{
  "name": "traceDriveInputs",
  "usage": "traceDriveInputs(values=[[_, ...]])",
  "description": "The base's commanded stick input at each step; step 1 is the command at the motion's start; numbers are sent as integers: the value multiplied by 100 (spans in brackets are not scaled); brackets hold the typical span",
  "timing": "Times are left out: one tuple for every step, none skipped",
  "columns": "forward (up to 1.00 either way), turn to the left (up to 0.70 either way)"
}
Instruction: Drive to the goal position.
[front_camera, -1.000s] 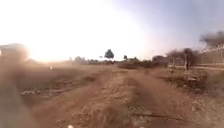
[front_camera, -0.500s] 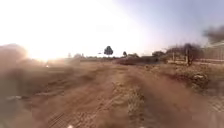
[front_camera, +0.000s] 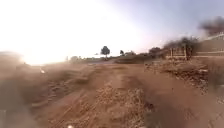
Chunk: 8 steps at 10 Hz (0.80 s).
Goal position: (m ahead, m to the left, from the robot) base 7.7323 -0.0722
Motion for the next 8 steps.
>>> traceDriveInputs(values=[[70,-35],[70,-35],[70,-35],[70,-35],[70,-35],[70,-35],[70,-35],[70,-28]])
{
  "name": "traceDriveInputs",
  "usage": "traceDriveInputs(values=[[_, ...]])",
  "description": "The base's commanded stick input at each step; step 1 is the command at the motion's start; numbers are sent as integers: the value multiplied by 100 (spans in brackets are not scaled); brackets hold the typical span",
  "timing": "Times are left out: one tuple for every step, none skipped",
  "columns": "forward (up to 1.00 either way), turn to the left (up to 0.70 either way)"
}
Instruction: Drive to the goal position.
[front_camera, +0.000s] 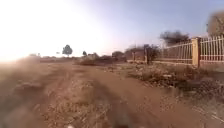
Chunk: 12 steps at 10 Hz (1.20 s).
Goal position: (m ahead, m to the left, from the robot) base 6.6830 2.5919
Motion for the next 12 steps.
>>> traceDriveInputs(values=[[70,-11],[70,0],[70,0],[70,0],[70,0],[70,0],[70,0],[70,0],[70,0],[70,0],[70,0],[70,0]])
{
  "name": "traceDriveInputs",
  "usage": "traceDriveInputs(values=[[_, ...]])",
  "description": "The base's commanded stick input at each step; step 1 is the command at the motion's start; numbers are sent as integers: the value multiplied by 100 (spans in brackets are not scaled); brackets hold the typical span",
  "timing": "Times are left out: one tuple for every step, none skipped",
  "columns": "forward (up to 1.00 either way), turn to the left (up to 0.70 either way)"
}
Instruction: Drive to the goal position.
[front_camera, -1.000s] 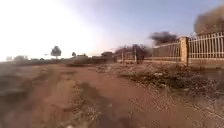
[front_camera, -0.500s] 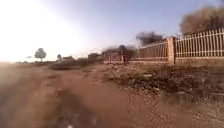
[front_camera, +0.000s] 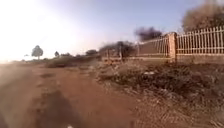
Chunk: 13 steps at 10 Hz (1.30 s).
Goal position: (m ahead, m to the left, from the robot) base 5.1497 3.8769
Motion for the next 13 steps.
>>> traceDriveInputs(values=[[70,9],[70,35],[70,35],[70,35],[70,35],[70,35],[70,35],[70,35],[70,35],[70,35],[70,32],[70,7],[70,0]])
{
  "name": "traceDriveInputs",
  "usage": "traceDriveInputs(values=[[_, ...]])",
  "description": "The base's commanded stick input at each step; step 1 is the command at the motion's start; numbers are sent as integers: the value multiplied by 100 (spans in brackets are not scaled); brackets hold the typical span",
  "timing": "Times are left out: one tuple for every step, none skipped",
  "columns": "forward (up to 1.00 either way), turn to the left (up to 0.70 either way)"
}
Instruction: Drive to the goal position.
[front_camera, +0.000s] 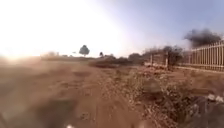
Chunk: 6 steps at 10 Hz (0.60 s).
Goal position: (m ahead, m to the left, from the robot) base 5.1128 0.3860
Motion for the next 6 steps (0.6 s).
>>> traceDriveInputs(values=[[70,0],[70,0],[70,0],[70,0],[70,0],[70,0]])
